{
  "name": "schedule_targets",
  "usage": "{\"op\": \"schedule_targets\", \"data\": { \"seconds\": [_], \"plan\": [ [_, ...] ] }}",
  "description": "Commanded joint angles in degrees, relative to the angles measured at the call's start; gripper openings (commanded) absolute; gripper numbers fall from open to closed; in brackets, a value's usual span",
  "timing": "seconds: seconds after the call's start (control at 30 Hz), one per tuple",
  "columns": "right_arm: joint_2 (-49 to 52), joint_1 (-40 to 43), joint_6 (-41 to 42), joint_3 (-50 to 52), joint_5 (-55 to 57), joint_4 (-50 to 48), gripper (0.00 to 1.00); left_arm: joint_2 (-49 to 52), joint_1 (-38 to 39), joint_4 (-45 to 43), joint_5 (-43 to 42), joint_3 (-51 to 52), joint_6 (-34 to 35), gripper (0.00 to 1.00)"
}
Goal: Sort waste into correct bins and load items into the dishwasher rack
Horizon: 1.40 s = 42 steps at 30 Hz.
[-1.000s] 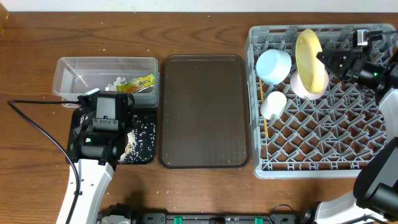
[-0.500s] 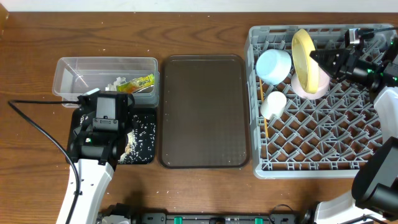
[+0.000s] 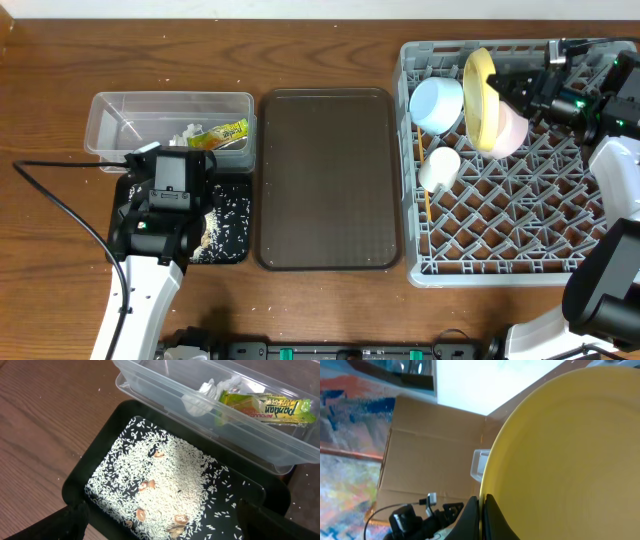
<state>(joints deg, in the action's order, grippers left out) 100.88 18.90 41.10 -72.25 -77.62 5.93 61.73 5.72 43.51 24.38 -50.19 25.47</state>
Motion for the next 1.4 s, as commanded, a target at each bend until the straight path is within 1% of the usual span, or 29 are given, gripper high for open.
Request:
{"op": "schedule_targets", "data": {
  "seconds": [0.0,0.2,0.5,0.6,0.67,0.73,0.87,0.9,0.97,1.07,1.13,1.23,1.3,1.37],
  "plan": [
    [0.20,0.31,3.45,0.48,0.04,-1.40,0.01,0.00,-0.28,0.13,0.96,-0.92,-0.17,0.96],
    [0.20,2.89,3.69,0.48,0.04,-1.90,0.01,0.00,-0.28,0.13,0.96,-0.92,-0.15,0.96],
    [0.20,6.99,2.89,0.48,-0.76,-1.81,0.21,0.00,-0.28,0.13,0.94,-0.92,-0.15,0.96],
    [0.20,7.30,-0.02,0.48,-2.38,-1.68,0.34,0.00,-0.28,0.13,0.96,-0.92,-0.15,0.96],
    [0.20,7.28,-1.88,0.48,-2.36,-0.90,0.40,0.00,-0.28,0.13,0.96,-0.92,-0.15,0.96],
    [0.20,7.17,-4.17,0.48,-2.36,1.14,0.43,0.00,-0.28,0.13,0.94,-0.92,-0.17,0.96],
    [0.20,7.32,-8.81,0.48,-0.66,5.86,0.45,0.00,-0.28,0.13,0.94,-0.92,-0.15,0.96],
    [0.20,7.23,-9.42,0.48,0.09,6.86,0.43,0.00,-0.28,0.13,0.96,-0.92,-0.15,0.96],
    [0.20,6.78,-10.47,0.48,1.33,9.16,0.35,0.00,-0.28,0.13,0.96,-0.92,-0.15,0.96],
    [0.20,6.49,-11.23,0.48,2.84,11.15,0.12,0.00,-0.28,0.13,0.94,-0.92,-0.15,0.96],
    [0.20,6.38,-11.91,0.48,3.32,11.34,0.06,0.00,-0.28,0.13,0.94,-0.92,-0.15,0.96],
    [0.20,5.92,-13.27,0.48,3.48,12.48,0.01,0.00,-0.28,0.13,0.96,-0.92,-0.15,0.96],
    [0.20,5.95,-13.57,0.48,3.82,12.90,0.01,0.00,-0.28,0.13,0.96,-0.92,-0.17,0.96],
    [0.02,5.86,-13.99,0.46,4.07,10.80,0.01,0.00,-0.28,0.13,0.96,-0.92,-0.15,0.96]
  ]
}}
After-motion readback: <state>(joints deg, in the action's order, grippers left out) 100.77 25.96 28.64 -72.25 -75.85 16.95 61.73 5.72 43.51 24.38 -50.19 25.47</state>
